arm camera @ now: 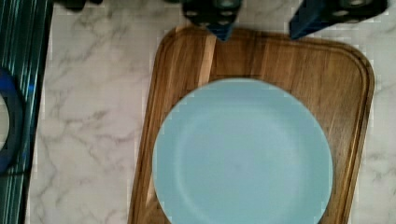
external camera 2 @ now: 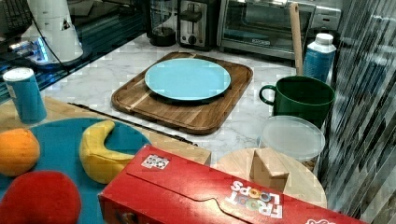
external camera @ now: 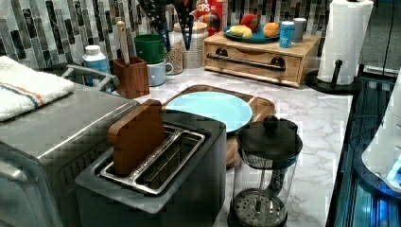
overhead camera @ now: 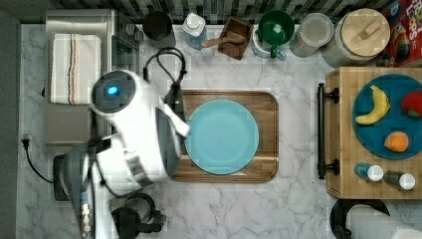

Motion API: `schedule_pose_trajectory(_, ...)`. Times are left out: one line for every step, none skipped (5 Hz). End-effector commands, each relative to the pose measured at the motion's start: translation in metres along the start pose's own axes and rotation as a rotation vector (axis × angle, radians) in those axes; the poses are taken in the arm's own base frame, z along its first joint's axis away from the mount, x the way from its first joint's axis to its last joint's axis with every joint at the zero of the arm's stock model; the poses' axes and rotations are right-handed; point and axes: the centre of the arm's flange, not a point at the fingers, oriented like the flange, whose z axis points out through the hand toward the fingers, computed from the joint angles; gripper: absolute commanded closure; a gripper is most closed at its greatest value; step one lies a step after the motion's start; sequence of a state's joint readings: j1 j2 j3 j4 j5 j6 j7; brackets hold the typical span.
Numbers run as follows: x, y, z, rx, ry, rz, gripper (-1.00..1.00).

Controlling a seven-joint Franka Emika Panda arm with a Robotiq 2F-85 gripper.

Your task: Pick up the toast.

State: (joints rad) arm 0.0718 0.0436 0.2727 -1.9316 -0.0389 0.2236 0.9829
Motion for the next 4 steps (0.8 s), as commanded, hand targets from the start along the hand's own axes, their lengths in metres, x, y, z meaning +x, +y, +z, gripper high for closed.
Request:
schedule_pose_trajectory(-0.121,0.028,-0.099,0.208,-0.067,0.037,-1.00)
schedule_pose_trajectory(-0.145,0.028,-0.101,0.190,-0.118,0.054,-1.00)
schedule_pose_trajectory(-0.171,0.029,-0.103,0.170,-0.181,0.082,-1.00)
schedule_pose_trajectory(-0.190,0.031,-0.084,0.151,-0.235,0.107,-1.00)
